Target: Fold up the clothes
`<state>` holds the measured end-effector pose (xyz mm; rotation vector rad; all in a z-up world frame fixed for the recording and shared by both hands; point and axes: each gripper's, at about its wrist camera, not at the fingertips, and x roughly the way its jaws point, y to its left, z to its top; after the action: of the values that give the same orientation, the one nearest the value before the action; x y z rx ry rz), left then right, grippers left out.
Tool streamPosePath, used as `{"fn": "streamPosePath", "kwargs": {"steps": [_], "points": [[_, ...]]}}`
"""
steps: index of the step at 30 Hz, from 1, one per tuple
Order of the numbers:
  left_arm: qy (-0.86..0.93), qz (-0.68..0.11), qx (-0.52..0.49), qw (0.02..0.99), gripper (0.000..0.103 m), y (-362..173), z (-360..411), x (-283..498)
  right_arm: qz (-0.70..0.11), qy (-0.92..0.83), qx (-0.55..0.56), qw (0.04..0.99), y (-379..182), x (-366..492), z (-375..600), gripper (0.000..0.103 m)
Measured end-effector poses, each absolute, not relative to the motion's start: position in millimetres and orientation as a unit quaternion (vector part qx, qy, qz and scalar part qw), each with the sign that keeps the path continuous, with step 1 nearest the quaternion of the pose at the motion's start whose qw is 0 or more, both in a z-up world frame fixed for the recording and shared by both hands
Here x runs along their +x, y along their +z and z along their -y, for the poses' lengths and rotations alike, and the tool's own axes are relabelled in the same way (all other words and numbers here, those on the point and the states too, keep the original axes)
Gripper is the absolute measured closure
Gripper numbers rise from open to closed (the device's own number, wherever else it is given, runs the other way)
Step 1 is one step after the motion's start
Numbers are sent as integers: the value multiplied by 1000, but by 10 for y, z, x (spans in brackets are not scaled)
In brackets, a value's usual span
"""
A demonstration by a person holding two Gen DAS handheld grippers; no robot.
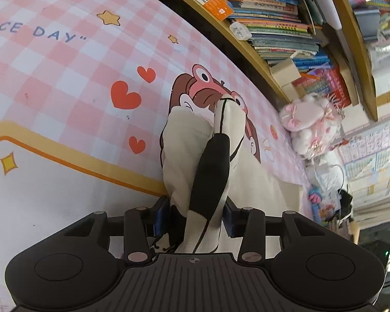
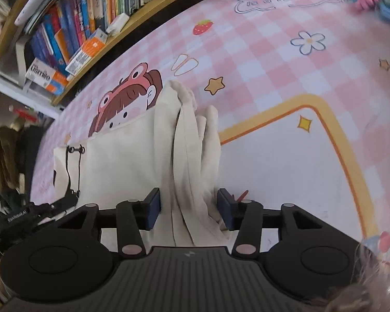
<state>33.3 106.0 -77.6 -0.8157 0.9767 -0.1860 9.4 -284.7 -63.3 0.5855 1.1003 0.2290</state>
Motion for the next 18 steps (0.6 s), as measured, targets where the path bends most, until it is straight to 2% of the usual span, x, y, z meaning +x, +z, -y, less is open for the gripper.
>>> {"fn": "streamPosePath", "kwargs": {"steps": [3,4,7,10,18], "points": [[-86,-453,-383,800,65,-776,-1022,360,-515,117,258,809,-619,125,2769,59],[-85,-454,-375,804,68,-768,-994,369,-515,121,251,811,-618,134,2741,64],[-87,-457,-359,809,81,-748,-947,363,-513,129,225,818,-614,136,2656,74],[-92,-445,-364,813,83,-686,-949,321,-504,134,210,827,-568,114,2630,79],[-87,-438,-365,817,83,-605,-910,224,-488,146,211,834,-472,62,2678,81]]}}
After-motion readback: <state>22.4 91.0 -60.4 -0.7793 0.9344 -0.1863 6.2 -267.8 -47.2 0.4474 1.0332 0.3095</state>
